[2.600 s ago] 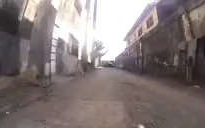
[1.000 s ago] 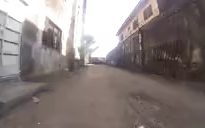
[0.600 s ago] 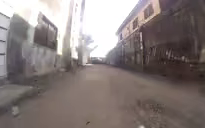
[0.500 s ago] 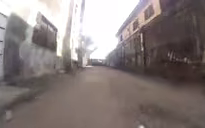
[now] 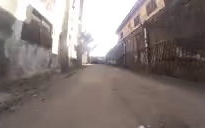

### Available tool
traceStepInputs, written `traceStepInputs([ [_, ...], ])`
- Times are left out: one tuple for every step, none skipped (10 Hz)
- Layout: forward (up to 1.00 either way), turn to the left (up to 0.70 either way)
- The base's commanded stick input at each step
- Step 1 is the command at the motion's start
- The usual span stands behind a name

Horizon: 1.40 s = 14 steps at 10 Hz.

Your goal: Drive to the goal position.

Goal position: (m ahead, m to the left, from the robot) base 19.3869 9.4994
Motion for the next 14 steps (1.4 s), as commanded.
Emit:
traceStepInputs([
  [1.0,0.0],
  [1.0,0.0],
  [1.0,0.0],
  [1.0,0.0],
  [1.0,0.0],
  [1.0,0.0],
  [1.0,0.0],
  [1.0,0.0],
  [1.0,0.0],
  [1.0,0.0],
  [1.0,0.0],
  [1.0,0.0],
  [1.0,0.0],
  [1.0,0.0],
])
